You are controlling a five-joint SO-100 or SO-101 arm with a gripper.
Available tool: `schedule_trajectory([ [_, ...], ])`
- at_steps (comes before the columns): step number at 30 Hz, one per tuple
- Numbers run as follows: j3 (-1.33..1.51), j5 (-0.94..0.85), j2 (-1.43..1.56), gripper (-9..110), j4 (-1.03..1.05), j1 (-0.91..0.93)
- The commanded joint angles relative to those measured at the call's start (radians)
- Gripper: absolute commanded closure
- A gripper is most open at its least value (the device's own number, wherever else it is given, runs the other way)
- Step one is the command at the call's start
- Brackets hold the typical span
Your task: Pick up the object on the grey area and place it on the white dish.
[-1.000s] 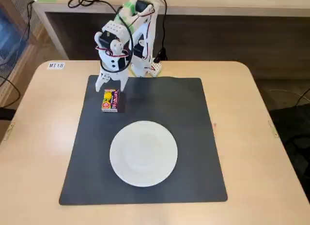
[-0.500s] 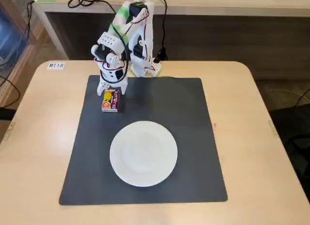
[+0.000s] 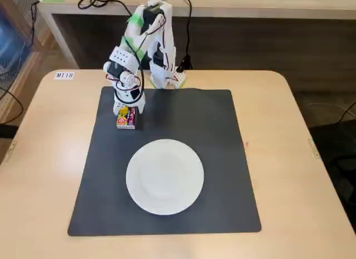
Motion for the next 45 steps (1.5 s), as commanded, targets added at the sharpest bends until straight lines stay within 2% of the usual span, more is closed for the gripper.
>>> schedule_trajectory([
  [1,-0.038,0.018,0.002,79,-0.009,0.005],
  [13,-0.169,0.075,0.048,85,0.121,-0.014],
  [25,-0.402,0.212,0.026,87,0.229,-0.164],
  [38,-0.779,0.337,-0.282,92,0.255,-0.394],
  [45,-0.881,0.414,-0.354,92,0.256,-0.460],
])
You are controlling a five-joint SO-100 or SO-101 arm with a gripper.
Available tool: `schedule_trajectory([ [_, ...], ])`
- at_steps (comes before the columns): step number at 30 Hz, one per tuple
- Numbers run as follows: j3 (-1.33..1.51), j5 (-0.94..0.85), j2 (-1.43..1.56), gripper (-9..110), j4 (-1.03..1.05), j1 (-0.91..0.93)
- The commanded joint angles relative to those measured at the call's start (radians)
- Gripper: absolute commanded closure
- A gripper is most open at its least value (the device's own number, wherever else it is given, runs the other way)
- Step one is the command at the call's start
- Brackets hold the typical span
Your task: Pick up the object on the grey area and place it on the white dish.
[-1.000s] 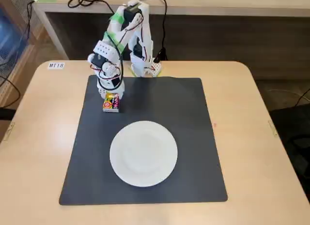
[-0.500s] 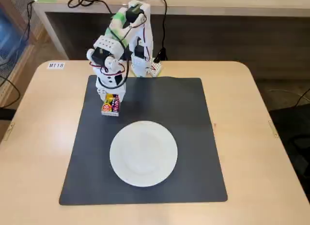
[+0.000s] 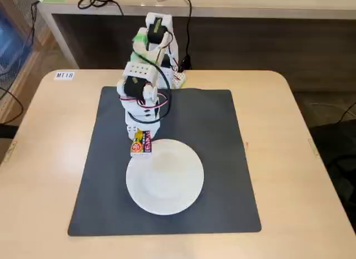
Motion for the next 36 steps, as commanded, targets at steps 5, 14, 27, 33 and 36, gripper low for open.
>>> schedule_trajectory([
  [5,-0.210,0.063,-0.117,93,0.012,-0.066],
  [14,-0.540,0.103,-0.339,93,0.098,-0.123],
  [27,-0.623,0.140,-0.456,94,0.112,-0.166],
  [33,-0.623,0.135,-0.472,88,0.130,-0.167],
  [36,-0.626,0.100,-0.472,77,0.130,-0.170],
])
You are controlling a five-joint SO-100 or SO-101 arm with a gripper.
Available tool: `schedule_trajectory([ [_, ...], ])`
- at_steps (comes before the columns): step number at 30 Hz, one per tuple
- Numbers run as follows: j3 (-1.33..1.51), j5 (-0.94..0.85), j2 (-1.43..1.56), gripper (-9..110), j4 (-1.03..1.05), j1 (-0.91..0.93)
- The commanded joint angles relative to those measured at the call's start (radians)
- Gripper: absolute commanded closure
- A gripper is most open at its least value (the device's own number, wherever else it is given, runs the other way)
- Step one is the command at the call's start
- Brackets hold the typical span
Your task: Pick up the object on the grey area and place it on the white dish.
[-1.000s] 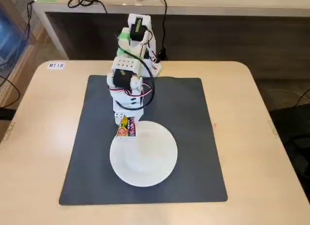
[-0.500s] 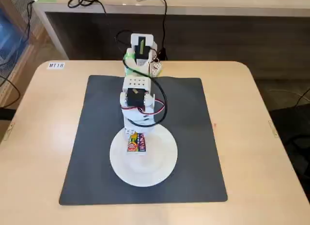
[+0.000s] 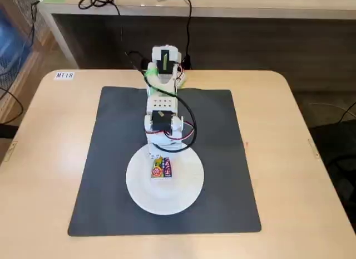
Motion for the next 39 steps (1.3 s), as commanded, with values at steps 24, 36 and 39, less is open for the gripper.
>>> schedule_trajectory([
  [24,-0.040,-0.110,0.420,65,0.031,-0.011],
  [36,-0.069,-0.871,0.572,101,0.012,0.061],
  [39,-0.074,-1.236,0.657,101,0.020,0.049],
])
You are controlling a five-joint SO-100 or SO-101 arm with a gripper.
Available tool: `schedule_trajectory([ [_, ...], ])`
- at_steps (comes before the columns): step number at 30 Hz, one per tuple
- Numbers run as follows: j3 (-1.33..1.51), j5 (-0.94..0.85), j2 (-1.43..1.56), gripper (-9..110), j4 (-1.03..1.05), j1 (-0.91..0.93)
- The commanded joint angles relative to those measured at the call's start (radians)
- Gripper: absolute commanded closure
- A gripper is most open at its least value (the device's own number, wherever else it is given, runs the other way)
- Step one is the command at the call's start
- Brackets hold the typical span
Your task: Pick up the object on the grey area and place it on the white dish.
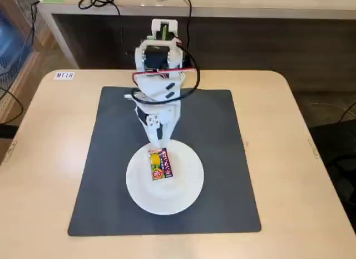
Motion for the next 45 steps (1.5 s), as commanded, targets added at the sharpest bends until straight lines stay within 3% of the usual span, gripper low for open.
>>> schedule_trajectory([
  [1,-0.052,-0.474,0.158,101,0.000,-0.020],
  [3,0.017,-0.626,0.278,101,0.008,-0.051],
  [6,0.270,-0.707,0.555,101,-0.009,-0.072],
  [12,1.216,-0.644,1.350,102,-0.436,-0.060],
  [21,1.927,-0.618,1.819,102,-0.581,-0.052],
  [28,2.284,-0.615,2.060,102,-0.583,-0.038],
  [45,2.502,-0.584,2.060,102,-0.621,-0.055],
])
